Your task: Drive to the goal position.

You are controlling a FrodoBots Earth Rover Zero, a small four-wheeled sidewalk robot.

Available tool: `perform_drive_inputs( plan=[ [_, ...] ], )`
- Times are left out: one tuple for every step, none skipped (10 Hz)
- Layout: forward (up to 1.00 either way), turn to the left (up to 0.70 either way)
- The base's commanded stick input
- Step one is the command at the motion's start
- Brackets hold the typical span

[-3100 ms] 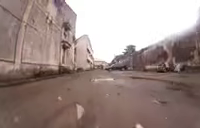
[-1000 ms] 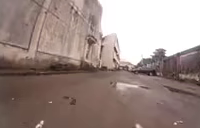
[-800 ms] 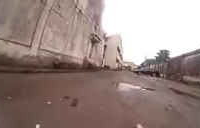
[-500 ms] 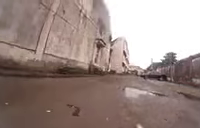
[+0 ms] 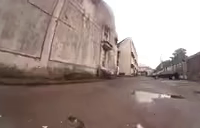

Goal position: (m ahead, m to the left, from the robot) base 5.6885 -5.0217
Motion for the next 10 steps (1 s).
perform_drive_inputs(
  plan=[
    [0.7, 0.06],
    [0.7, -0.09],
    [0.7, -0.17],
    [0.7, -0.17],
    [0.7, -0.17],
    [0.7, -0.17],
    [0.7, -0.13],
    [0.7, -0.05],
    [0.7, -0.04],
    [0.7, -0.03]
  ],
)
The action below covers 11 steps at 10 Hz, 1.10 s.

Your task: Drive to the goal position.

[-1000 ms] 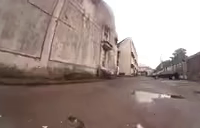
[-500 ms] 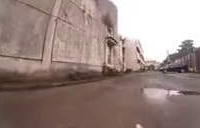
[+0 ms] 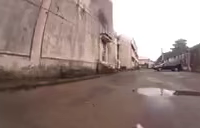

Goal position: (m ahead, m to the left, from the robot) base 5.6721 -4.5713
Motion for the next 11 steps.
perform_drive_inputs(
  plan=[
    [0.7, 0.0],
    [0.7, 0.02],
    [0.7, 0.03],
    [0.7, 0.05],
    [0.7, 0.06],
    [0.7, 0.06],
    [0.7, 0.07],
    [0.7, 0.07],
    [0.7, -0.09],
    [0.7, -0.17],
    [0.7, -0.17]
  ],
)
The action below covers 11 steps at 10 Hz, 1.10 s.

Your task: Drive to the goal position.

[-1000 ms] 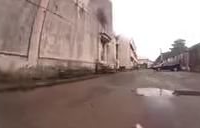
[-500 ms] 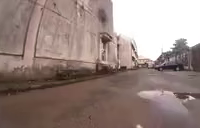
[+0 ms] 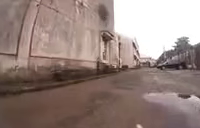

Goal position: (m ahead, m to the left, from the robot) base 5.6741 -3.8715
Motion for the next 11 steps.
perform_drive_inputs(
  plan=[
    [0.7, -0.17],
    [0.7, -0.17],
    [0.7, -0.17],
    [0.7, -0.17],
    [0.7, -0.17],
    [0.7, -0.17],
    [0.7, -0.17],
    [0.7, -0.17],
    [0.7, -0.17],
    [0.7, -0.17],
    [0.7, -0.17]
  ],
)
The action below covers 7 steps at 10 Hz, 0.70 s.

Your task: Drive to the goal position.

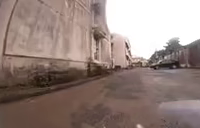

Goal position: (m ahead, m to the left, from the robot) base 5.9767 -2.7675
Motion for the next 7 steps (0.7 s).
perform_drive_inputs(
  plan=[
    [0.7, -0.17],
    [0.7, -0.17],
    [0.7, -0.17],
    [0.7, -0.17],
    [0.7, -0.17],
    [0.7, -0.17],
    [0.7, -0.17]
  ],
)
